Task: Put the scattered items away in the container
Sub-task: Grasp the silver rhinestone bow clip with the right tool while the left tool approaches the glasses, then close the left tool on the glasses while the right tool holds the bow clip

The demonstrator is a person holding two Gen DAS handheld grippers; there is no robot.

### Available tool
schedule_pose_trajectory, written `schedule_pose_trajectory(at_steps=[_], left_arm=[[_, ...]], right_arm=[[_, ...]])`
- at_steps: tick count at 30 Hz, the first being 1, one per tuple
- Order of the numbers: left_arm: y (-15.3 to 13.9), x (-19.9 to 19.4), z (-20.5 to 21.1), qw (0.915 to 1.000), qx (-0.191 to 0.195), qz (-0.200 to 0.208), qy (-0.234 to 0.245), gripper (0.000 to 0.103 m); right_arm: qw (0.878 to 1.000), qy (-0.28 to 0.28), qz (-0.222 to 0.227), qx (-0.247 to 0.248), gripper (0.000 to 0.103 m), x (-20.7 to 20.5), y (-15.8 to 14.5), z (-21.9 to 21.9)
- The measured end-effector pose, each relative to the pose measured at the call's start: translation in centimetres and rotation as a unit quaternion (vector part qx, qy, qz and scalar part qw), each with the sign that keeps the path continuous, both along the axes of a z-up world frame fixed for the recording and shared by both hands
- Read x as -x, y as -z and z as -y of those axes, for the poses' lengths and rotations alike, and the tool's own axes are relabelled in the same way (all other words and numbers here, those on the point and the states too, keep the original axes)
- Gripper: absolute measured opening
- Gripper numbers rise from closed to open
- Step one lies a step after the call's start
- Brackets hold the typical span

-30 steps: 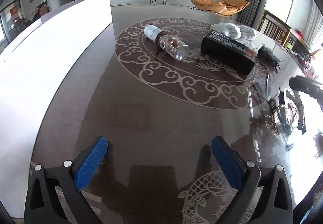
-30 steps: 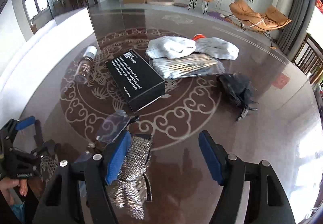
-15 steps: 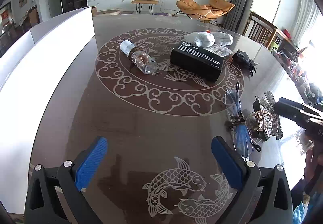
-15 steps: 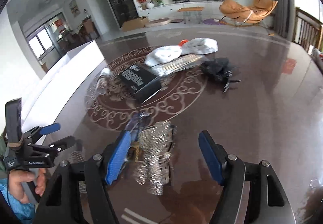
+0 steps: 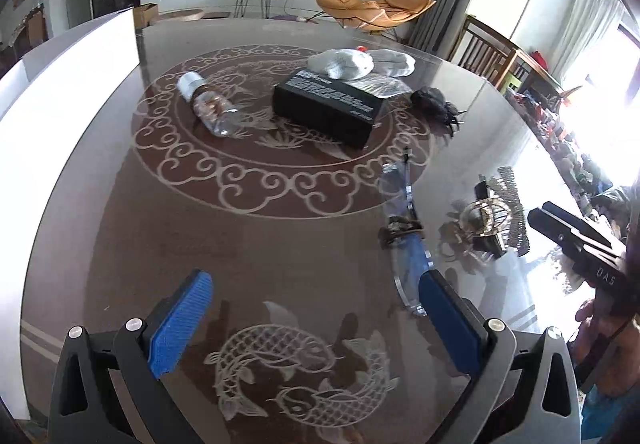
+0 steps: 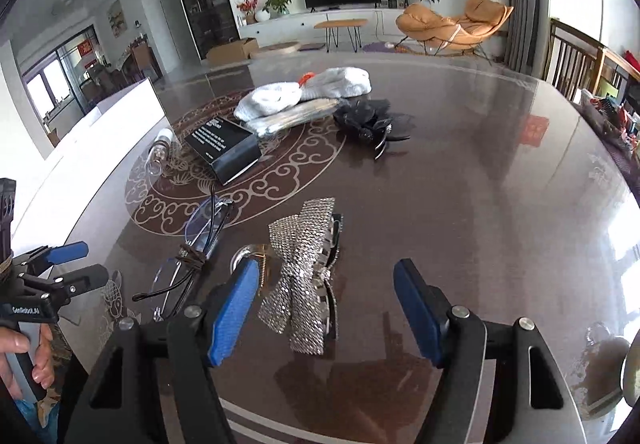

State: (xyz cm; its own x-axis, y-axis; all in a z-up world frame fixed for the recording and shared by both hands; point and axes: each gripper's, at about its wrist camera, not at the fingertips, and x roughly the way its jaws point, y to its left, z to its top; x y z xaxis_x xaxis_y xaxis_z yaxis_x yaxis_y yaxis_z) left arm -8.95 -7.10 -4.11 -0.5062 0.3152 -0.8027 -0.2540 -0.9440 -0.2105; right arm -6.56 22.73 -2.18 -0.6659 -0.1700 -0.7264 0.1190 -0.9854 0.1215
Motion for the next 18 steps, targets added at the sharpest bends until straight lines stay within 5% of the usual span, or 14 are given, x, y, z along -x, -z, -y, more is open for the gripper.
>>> schedule_pose_trajectory(at_steps=[3, 7, 12, 18], left_arm=[[-0.5, 0.9, -3.4, 0.9993, 0.013, -0.004, 0.035, 0.103], [0.8, 2.9, -7.3, 0.9953, 0.087, -0.004, 0.044, 0.103], [3.4, 4.9, -8.2, 0.9931, 0.104, 0.039, 0.037, 0.103], [3.7, 5.3, -8.5, 0.9921, 0.118, 0.032, 0.031, 0.103]], right_arm=[[1.0, 0.014, -0.008, 0.026, 0.071, -1.9, 0.1, -1.6], [0.999, 0.033, 0.017, 0.022, 0.071, -2.6, 1.6, -2.8], [0.998, 0.058, 0.031, -0.006, 0.071, -2.7, 2.2, -3.9], [0.997, 0.064, 0.046, 0.009, 0.071, -2.7, 3.3, -4.5]])
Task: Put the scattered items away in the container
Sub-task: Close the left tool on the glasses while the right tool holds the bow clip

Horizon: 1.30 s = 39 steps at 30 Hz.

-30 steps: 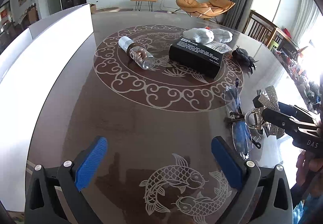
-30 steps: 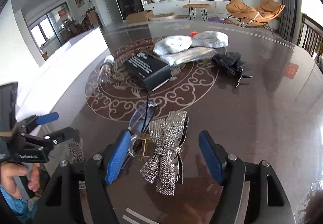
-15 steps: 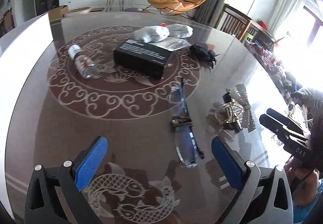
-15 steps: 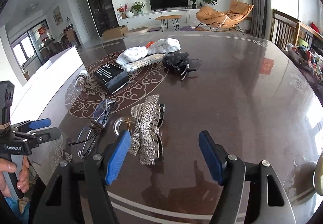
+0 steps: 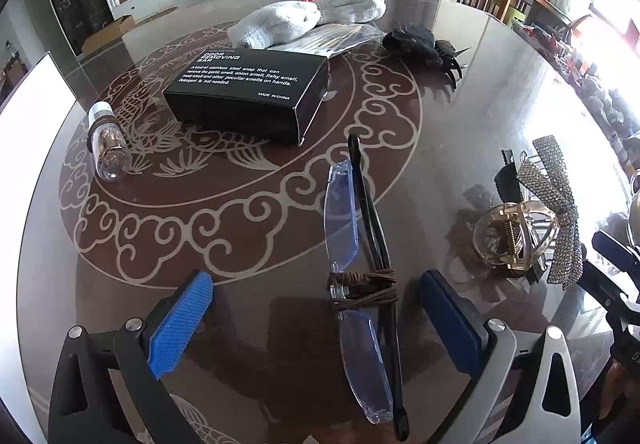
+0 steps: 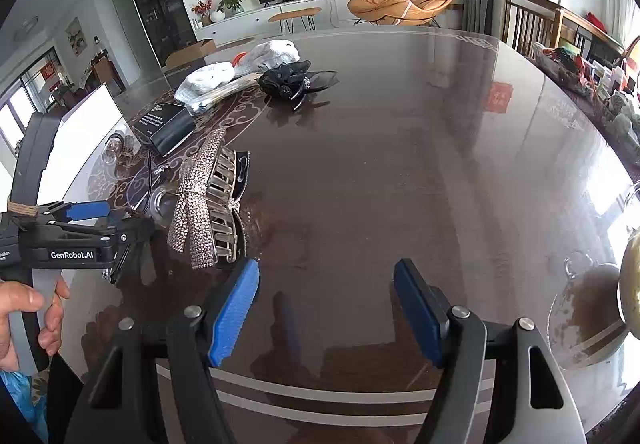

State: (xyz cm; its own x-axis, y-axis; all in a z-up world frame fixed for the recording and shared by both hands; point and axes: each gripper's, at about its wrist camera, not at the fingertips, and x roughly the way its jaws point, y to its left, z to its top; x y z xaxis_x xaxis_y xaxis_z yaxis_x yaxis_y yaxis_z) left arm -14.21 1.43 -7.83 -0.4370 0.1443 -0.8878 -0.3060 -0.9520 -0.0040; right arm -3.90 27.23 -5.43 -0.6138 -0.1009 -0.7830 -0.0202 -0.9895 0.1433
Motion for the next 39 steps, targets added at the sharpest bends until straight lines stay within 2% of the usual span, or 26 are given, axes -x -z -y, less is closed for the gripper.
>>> schedule_pose_trajectory(at_steps=[9, 10, 11, 12, 13, 14, 16, 18, 22, 27, 31, 36, 39], left_arm=[[0.0, -0.2, 0.2, 1.0, 0.001, 0.001, 0.001, 0.103], [-0.1, -0.4, 0.4, 1.0, 0.001, -0.001, 0.0, 0.099], [-0.4, -0.6, 0.7, 1.0, -0.001, -0.009, -0.004, 0.081], [-0.8, -0.9, 1.0, 0.9998, -0.004, -0.016, -0.006, 0.069], [-1.1, -1.0, 1.3, 0.9998, -0.007, -0.02, -0.007, 0.038], [-1.4, -1.0, 1.8, 0.9997, -0.014, -0.016, -0.009, 0.026], [-1.6, -1.0, 2.8, 0.9992, -0.036, -0.007, -0.015, 0.026], [-1.7, -1.6, 3.6, 0.9992, -0.031, -0.008, -0.022, 0.026], [-1.8, -3.1, 5.5, 0.9985, -0.033, -0.013, -0.041, 0.026], [-1.6, -3.8, 7.0, 0.9976, -0.037, -0.016, -0.057, 0.026], [-1.5, -3.9, 7.7, 0.997, -0.042, -0.018, -0.062, 0.026], [-1.4, -4.1, 7.8, 0.997, -0.044, -0.019, -0.061, 0.026], [-1.4, -4.1, 7.9, 0.9967, -0.049, -0.018, -0.062, 0.026]], right_arm=[[1.0, -0.002, -0.005, 0.004, 0.071, -0.7, 0.7, 0.8], [1.0, -0.001, -0.006, 0.006, 0.071, -0.7, 0.7, 0.8], [1.0, 0.0, -0.006, 0.007, 0.071, -0.8, 0.7, 0.8], [1.0, 0.0, -0.006, 0.006, 0.071, -0.9, 0.7, 0.8], [1.0, 0.0, -0.007, 0.006, 0.071, -1.0, 0.7, 0.8], [1.0, 0.001, -0.008, 0.005, 0.071, -1.0, 0.7, 0.9], [1.0, 0.0, -0.009, 0.0, 0.071, -1.2, 0.7, 1.0], [1.0, -0.003, -0.011, 0.001, 0.071, -1.5, 0.7, 1.1], [0.996, -0.04, -0.035, 0.077, 0.071, -1.7, -0.2, 1.8], [0.988, -0.064, -0.068, 0.12, 0.071, 0.5, -1.9, 4.1], [0.993, -0.051, -0.043, 0.101, 0.071, 3.4, -1.4, 6.5], [0.999, -0.018, -0.02, 0.032, 0.071, 5.3, 0.1, 8.7], [0.999, 0.002, -0.048, 0.008, 0.069, 5.1, -0.4, 8.0]])
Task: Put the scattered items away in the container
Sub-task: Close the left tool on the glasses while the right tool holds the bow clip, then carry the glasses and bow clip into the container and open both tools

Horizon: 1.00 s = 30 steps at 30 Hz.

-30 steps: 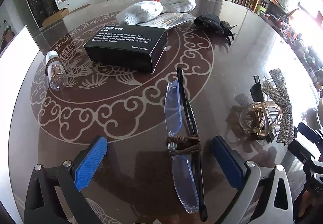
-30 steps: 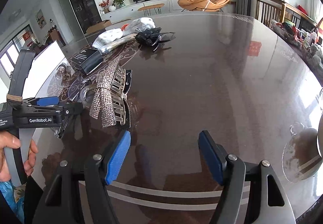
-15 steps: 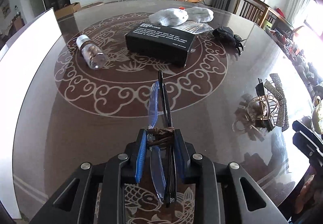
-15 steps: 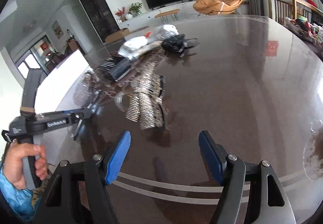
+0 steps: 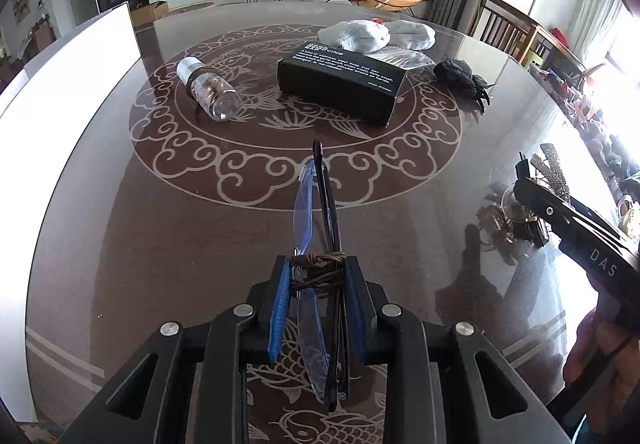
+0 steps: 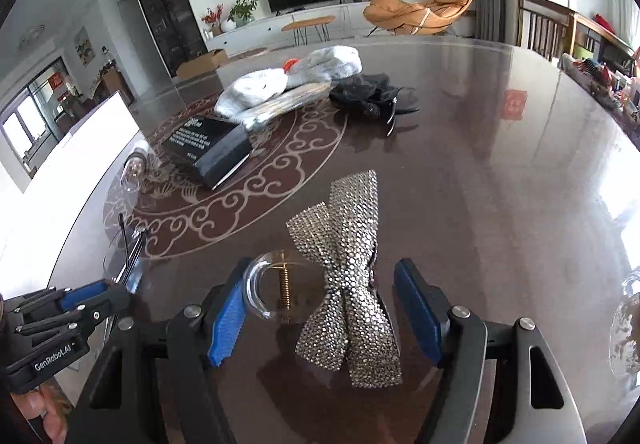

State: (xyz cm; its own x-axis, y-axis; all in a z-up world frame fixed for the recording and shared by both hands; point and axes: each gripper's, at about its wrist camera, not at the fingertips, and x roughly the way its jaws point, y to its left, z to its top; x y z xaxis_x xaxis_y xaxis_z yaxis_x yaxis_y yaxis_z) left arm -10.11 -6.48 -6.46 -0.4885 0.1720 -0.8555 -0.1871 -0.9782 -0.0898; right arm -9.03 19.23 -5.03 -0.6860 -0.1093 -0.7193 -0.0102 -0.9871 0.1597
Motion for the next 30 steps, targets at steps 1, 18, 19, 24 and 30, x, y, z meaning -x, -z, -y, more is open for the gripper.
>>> schedule_pose_trajectory(at_steps=[1, 18, 19, 24, 30], left_arm=[[0.0, 0.0, 0.1, 1.0, -0.001, -0.001, -0.001, 0.026], [-3.0, -1.8, 4.3, 0.998, -0.048, -0.024, -0.035, 0.026], [-3.6, -1.9, 5.3, 0.9974, -0.051, -0.03, -0.042, 0.026], [-8.3, -1.7, 12.9, 0.9902, -0.065, -0.079, -0.095, 0.026], [-11.6, -1.3, 25.4, 0.9747, -0.028, -0.113, -0.191, 0.026]], right_arm=[[1.0, -0.005, -0.004, -0.008, 0.065, -0.2, -0.2, -0.1], [0.991, -0.129, -0.012, 0.013, 0.055, -4.3, -2.3, 5.4], [0.99, -0.142, -0.009, 0.012, 0.055, -4.2, -2.3, 6.4], [0.974, -0.224, -0.029, 0.007, 0.055, -2.4, -5.1, 13.5], [0.94, -0.329, -0.084, 0.022, 0.055, 0.1, -11.7, 24.9]])
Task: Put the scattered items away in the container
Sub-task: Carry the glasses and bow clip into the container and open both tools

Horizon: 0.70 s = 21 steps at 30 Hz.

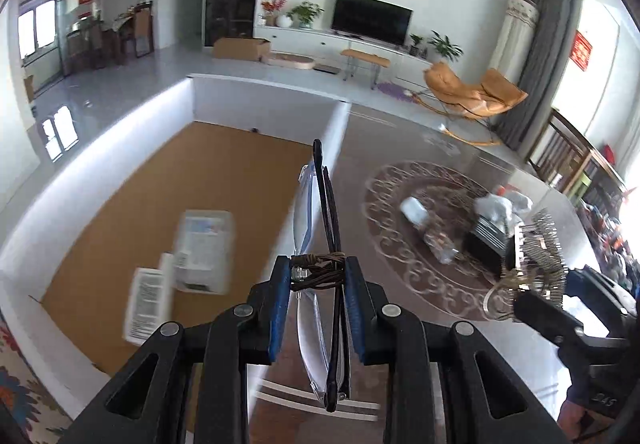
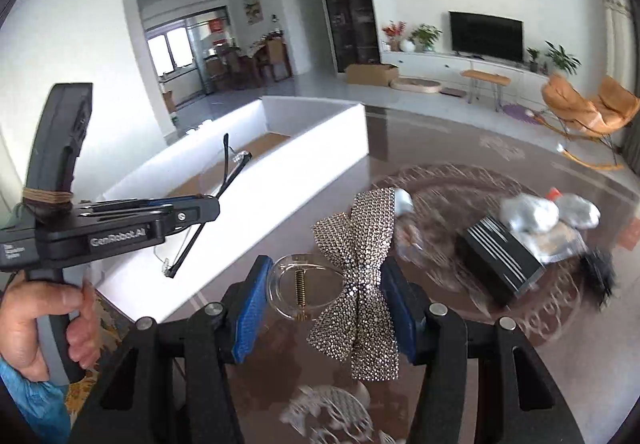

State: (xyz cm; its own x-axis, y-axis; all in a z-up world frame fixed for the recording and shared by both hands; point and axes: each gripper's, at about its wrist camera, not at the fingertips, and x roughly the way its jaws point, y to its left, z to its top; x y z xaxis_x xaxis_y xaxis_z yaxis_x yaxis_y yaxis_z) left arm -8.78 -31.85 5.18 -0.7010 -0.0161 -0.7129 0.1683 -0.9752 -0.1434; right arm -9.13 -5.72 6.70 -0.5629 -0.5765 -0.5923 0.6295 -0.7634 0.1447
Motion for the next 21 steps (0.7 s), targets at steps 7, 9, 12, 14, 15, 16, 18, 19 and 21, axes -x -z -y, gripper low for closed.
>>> schedule_pose_trajectory(at_steps=[7, 9, 12, 14, 15, 16, 18, 19, 21], left_arm=[[1.6, 3.0, 10.8, 0.9959, 0.017, 0.054, -0.071, 0.026], [1.9, 4.5, 12.0, 0.9951, 0.017, 0.064, -0.072, 0.026], [2.6, 6.8, 13.0, 0.9945, 0.014, 0.077, -0.071, 0.026], [3.4, 8.2, 13.5, 0.9939, 0.01, 0.086, -0.069, 0.026], [3.8, 9.0, 13.8, 0.9935, 0.008, 0.091, -0.069, 0.026], [4.2, 9.7, 14.0, 0.9931, 0.006, 0.095, -0.069, 0.026], [4.8, 10.9, 14.4, 0.9925, 0.001, 0.101, -0.068, 0.026], [5.1, 11.2, 14.7, 0.9922, -0.001, 0.103, -0.07, 0.026], [5.6, 11.8, 15.0, 0.9917, -0.004, 0.107, -0.071, 0.027]], right_arm=[[0.993, -0.114, -0.018, 0.01, 0.055, 1.5, -3.1, 14.1], [0.992, -0.121, -0.018, 0.002, 0.055, 3.4, -3.1, 17.8], [0.993, -0.114, 0.015, -0.019, 0.055, 7.7, -2.0, 22.0], [0.993, -0.106, 0.04, -0.035, 0.055, 10.6, -0.8, 23.8], [0.993, -0.103, 0.046, -0.046, 0.055, 11.9, -0.1, 24.7], [0.992, -0.1, 0.046, -0.059, 0.055, 13.0, 0.5, 25.5], [0.991, -0.092, 0.049, -0.082, 0.055, 14.8, 1.5, 26.8], [0.991, -0.088, 0.055, -0.086, 0.055, 15.7, 2.0, 27.2], [0.992, -0.069, 0.07, -0.083, 0.055, 17.3, 2.8, 27.5]])
